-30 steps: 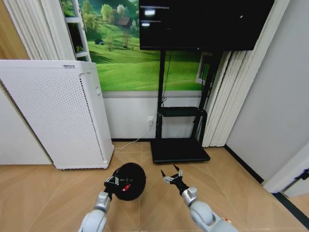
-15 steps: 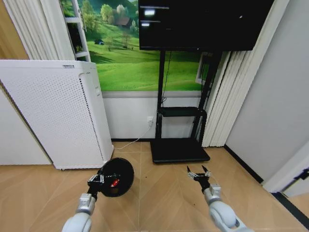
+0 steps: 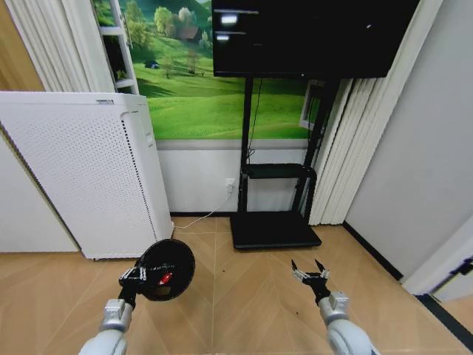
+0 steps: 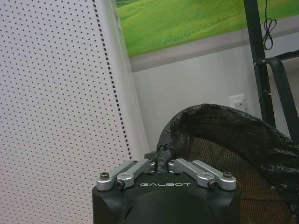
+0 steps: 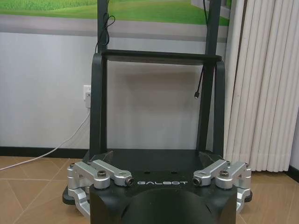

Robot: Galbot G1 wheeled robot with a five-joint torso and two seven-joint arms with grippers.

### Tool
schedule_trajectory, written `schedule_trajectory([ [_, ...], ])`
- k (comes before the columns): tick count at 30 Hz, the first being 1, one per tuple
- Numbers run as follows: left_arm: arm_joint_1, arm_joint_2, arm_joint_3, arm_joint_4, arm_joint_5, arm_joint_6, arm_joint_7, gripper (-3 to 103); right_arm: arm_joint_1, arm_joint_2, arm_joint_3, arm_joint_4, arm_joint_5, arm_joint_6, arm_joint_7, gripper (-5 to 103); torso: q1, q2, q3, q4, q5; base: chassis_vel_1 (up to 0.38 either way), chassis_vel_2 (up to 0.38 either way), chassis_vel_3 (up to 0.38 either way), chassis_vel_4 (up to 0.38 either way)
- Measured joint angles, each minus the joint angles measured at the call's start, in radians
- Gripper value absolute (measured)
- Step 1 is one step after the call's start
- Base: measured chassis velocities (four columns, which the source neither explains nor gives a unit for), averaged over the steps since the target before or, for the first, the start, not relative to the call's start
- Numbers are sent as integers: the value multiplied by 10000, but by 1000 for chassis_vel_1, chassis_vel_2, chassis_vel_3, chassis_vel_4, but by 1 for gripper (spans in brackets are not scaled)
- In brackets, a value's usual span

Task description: Pick up the trash bin and place the garbage on the floor into it.

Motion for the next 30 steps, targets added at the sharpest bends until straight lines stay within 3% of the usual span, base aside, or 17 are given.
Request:
schedule_trajectory([
  [12, -238, 61, 166, 317, -14, 31, 13, 7, 502, -55, -548, -595, 70, 45, -15, 100, 0, 0, 2, -3, -4, -180, -180, 178, 183],
  [14, -268, 58, 204, 366, -13, 37, 12, 7, 596, -52, -666, -775, 48, 160, -13, 100, 0, 0, 1, -2, 9, -241, -264, 250, 278],
  [17, -298, 44, 249, 412, 1, 40, 14, 7, 718, -42, -769, -955, -8, 267, 46, 100, 1, 0, 2, -4, -10, -280, -311, 280, 297],
  [21, -315, 23, 324, 476, 37, 41, 15, 7, 848, -78, -905, -1189, -273, 284, 129, 100, 1, 0, 1, -4, 6, -237, -263, 291, 258],
  [24, -314, 6, 401, 516, 94, 41, 18, 7, 906, -228, -1138, -1348, -487, 4, 270, 100, 1, 0, 2, -9, 0, -166, -134, 148, 113],
  [26, -259, 13, 494, 519, 154, 41, 17, 7, 1012, -465, -1549, -1617, -317, -665, 673, 100, 1, 0, 0, 0, 4, -22, -67, 51, 18],
  [30, -168, 170, 555, 521, 185, 41, 10, 7, 1072, -759, -1952, -1963, -59, -1227, 988, 100, 1, 0, 0, 4, -3, 49, 33, -27, -20],
])
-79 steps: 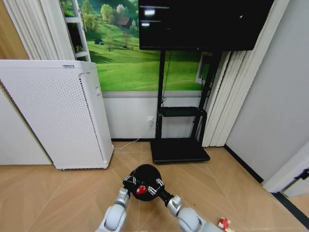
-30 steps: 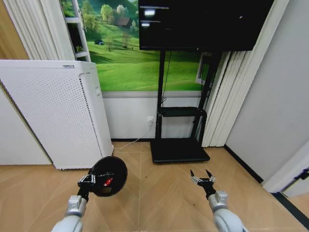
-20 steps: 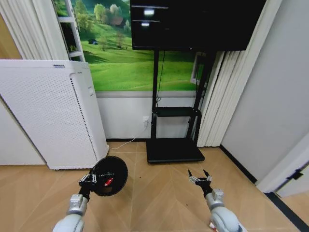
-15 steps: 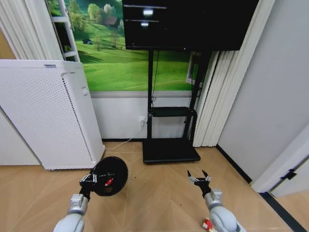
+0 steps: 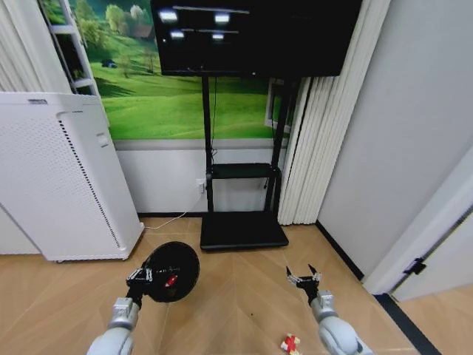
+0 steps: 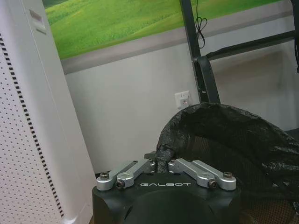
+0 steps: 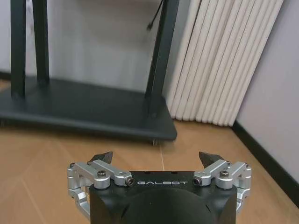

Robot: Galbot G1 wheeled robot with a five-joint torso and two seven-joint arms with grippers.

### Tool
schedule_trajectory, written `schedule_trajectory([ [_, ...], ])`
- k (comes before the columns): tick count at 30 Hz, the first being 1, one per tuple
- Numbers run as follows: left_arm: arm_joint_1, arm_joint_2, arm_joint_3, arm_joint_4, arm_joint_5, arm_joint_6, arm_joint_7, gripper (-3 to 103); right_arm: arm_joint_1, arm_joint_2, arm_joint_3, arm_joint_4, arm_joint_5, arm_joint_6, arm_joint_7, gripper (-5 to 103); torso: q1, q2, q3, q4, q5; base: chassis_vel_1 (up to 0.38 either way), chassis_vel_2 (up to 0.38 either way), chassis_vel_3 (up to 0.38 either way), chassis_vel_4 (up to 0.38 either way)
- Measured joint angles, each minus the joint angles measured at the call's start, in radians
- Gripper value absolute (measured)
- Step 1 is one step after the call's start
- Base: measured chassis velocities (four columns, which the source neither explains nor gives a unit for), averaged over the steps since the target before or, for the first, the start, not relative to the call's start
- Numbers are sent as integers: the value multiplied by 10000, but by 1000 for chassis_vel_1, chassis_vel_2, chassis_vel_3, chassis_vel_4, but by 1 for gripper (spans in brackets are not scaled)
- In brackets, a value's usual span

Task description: Pick up the trash bin and place the garbage on the floor into it.

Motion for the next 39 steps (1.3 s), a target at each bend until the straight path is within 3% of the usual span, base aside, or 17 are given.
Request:
schedule_trajectory([
  [5, 149, 381, 63, 41, -17, 0, -5, 7, -85, -443, -644, -661, 439, -474, 111, 100, 0, 0, 0, -3, 3, 60, 67, -58, -39],
  [13, 331, 689, 142, 284, -73, -47, 12, 7, -556, -579, -1288, -1357, 730, -581, 304, 100, 0, 0, 0, -9, 4, 0, 0, 0, 0],
  [39, -155, 657, 557, 1019, -114, -102, 22, 7, -702, 55, -2586, -2371, 386, -276, 402, 100, -1, 0, 0, -5, 3, 0, 0, 0, 0],
])
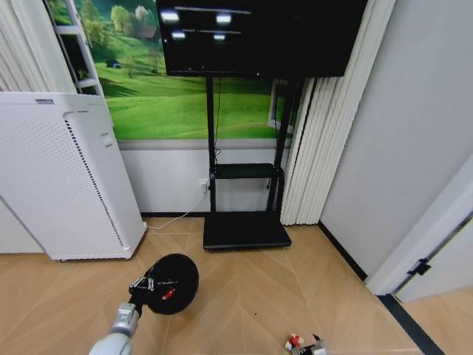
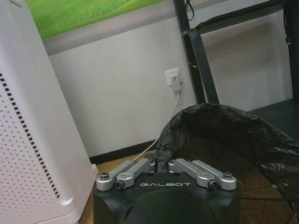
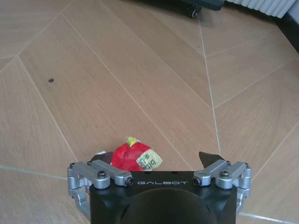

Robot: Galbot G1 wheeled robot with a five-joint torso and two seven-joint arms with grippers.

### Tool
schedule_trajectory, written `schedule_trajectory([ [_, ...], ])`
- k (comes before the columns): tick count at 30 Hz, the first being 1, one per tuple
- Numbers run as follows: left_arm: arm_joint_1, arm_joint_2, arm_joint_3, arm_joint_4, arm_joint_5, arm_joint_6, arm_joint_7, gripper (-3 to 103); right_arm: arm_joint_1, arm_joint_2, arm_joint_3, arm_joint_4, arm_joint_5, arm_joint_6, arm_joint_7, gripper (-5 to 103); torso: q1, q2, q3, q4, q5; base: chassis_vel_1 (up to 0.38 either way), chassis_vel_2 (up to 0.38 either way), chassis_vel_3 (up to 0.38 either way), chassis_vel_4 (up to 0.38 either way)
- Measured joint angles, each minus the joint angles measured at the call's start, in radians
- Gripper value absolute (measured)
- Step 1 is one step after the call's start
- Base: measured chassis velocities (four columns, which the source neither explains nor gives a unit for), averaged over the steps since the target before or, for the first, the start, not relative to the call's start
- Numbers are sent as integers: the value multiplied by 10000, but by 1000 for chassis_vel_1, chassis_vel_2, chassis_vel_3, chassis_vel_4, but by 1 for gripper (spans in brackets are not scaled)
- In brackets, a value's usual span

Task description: Pick up the trash bin and place the garbage on the floor into it.

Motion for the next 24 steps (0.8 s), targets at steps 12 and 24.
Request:
schedule_trajectory([
  [12, -8, -84, 232, 140, 252, 2, -13, 7, 476, 771, -179, -1414, -103, 196, -247, 100, 0, 0, 0, 0, 2, 0, 0, 0, 0],
  [24, 2, -99, 300, 201, 304, -6, -19, 7, 660, 889, -138, -1504, -201, 250, -292, 100, 1, 0, 0, 0, 1, 0, 0, 0, 0],
])
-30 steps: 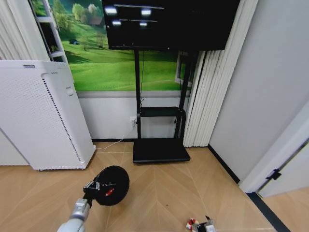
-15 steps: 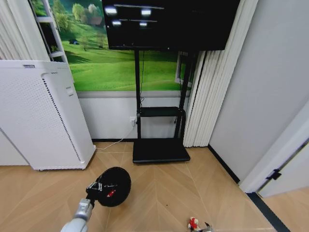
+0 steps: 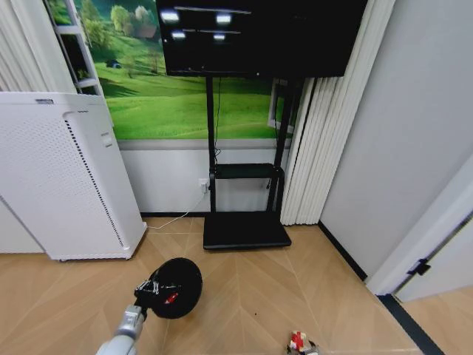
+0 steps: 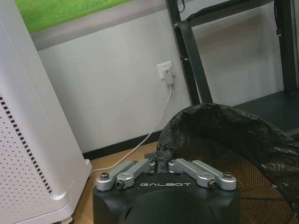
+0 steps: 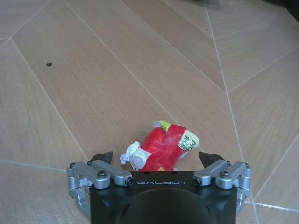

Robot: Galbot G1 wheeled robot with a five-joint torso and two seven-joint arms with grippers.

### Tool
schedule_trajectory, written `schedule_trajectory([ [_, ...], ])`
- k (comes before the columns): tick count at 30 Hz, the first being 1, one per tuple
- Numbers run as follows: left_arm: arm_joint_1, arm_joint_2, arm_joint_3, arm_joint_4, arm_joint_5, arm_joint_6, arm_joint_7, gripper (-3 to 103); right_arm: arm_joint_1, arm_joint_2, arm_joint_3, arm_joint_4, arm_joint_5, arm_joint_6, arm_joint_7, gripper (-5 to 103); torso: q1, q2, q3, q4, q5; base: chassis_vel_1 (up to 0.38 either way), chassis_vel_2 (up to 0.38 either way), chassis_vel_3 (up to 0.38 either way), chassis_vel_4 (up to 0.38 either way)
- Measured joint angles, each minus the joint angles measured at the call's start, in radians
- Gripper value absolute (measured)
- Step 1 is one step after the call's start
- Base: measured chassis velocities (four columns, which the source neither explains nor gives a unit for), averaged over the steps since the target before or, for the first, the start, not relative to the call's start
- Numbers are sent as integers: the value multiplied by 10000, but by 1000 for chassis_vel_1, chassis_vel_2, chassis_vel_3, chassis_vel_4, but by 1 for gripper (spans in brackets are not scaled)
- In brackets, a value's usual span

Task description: Pick up the trash bin and place the garbage on the floor into it.

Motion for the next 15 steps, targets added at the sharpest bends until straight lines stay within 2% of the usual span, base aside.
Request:
schedule_trajectory([
  [2, 8, 0, -9, 22, 1, -30, -2, 7, 5, 4, 41, -98, -90, 78, -111, 96, 0, 0, 0, 0, 1, 0, 0, 0, 0],
  [5, 9, 4, -22, 31, 1, -44, -4, 7, 4, 6, 64, -143, -143, 154, -154, 96, 0, 0, 0, 0, 0, 0, 0, 0, 0],
  [6, 8, 7, -30, 35, 0, -57, -5, 7, -2, 13, 85, -173, -178, 210, -173, 86, 0, 0, 0, 0, 0, 0, 0, 0, 0],
  [7, 5, 6, -31, 37, -3, -62, -7, 7, -10, 21, 104, -182, -194, 245, -179, 80, 0, 0, 0, 0, 1, 0, 0, 0, 0],
  [8, 5, 6, -31, 37, -3, -62, -7, 7, -10, 21, 104, -182, -194, 245, -179, 80, 0, 0, 0, 0, 1, 0, 0, 0, 0],
  [10, 1, -9, -29, 38, -3, -65, -7, 7, -29, 33, 124, -186, -229, 289, -185, 69, 0, 0, 0, 0, 0, 0, 0, 0, 0],
  [13, 1, -12, -27, 38, -3, -66, -7, 7, -32, 35, 127, -186, -233, 294, -186, 63, 0, 0, 0, 0, 1, 0, 0, 0, 0],
  [15, 2, -20, -23, 38, -3, -67, -7, 7, -39, 44, 145, -186, -254, 315, -188, 52, 0, 0, 0, 0, 0, 0, 0, 0, 0],
])
